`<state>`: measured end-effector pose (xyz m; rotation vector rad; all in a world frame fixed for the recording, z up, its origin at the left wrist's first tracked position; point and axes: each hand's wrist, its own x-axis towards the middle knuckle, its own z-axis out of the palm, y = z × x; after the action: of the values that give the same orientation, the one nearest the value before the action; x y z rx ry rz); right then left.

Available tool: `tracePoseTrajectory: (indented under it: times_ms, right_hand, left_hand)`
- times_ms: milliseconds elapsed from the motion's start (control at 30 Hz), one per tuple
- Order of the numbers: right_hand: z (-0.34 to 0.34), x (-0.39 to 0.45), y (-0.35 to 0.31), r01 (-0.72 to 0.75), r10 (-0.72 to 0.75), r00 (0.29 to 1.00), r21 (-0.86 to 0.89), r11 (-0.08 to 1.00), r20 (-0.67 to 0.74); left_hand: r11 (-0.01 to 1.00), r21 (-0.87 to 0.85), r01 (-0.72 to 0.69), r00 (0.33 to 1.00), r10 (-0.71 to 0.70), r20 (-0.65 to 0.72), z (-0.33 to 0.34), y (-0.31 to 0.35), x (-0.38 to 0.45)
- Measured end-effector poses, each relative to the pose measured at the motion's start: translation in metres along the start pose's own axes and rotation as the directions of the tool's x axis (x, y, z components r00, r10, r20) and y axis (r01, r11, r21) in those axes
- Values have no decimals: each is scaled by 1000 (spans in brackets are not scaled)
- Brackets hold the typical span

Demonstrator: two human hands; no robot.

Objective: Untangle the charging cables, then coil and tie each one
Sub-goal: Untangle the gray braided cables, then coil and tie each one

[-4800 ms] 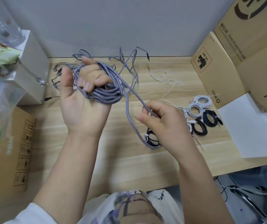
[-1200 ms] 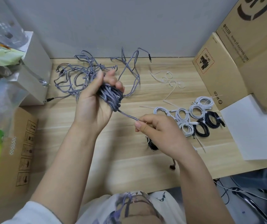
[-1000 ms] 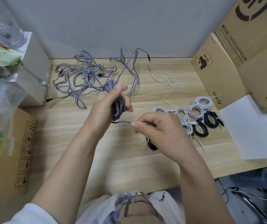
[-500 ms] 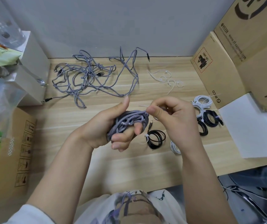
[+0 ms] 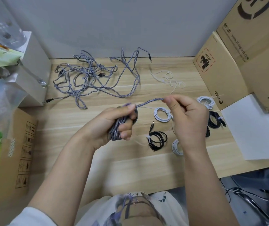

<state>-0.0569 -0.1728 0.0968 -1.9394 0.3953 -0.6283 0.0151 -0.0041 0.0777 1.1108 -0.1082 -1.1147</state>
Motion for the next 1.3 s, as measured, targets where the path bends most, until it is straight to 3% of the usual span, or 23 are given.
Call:
tracePoseTrajectory:
  times_ms: [100,200,300,367,467,533,600,700,867,933,1000,1133,1300]
  right_hand:
    - [-1,2,3,-2,1,999,-23,1000,-50]
    - [2,2,13,-56,54,998,-47,997,-45]
    - [11,-2,20,-125,134,986,-90,988,99]
    - [15,-4,22,-150,188,954,-172,974,233]
    - [19,-7,17,-44,190,903,-357,933,386]
    - [24,-13,9,101,160,865,-479,872,475]
    - [27,-18,1,210,149,835,-557,804,529]
    - [29,-25,-7,327,119,806,-603,728,580]
    - [23,-25,-28,462,0,788,-591,661,615]
    - [20,-20,-29,418,-44,820,-545,727,570]
    - [16,-15,-28,242,-24,897,-443,863,442]
    - [14,-15,-18,41,34,931,-196,980,363]
    - [13,-11,-14,249,-237,927,-5,968,291]
  left_hand:
    - [995,104,-8,999,13,-51,1,-3,2]
    - [998,68,-3,994,-5,105,-3,-4,-1]
    - [986,-167,21,954,30,297,-5,-1,0]
    - [908,-418,36,924,130,361,-7,1,5]
    - [747,-664,-31,936,255,243,-10,4,10]
    - [707,-689,-159,958,279,65,-6,7,10]
    - [765,-583,-276,959,260,-112,-2,9,10]
    - [862,-381,-335,937,259,-236,-2,9,12]
    - [968,-56,-245,948,227,-223,1,0,12]
    - [981,84,-174,958,189,-214,4,-8,13]
    - [968,211,-134,972,170,-162,10,-11,10]
    - [920,346,-186,972,225,-75,26,-3,1]
    - [885,443,-140,984,175,-37,33,1,-3]
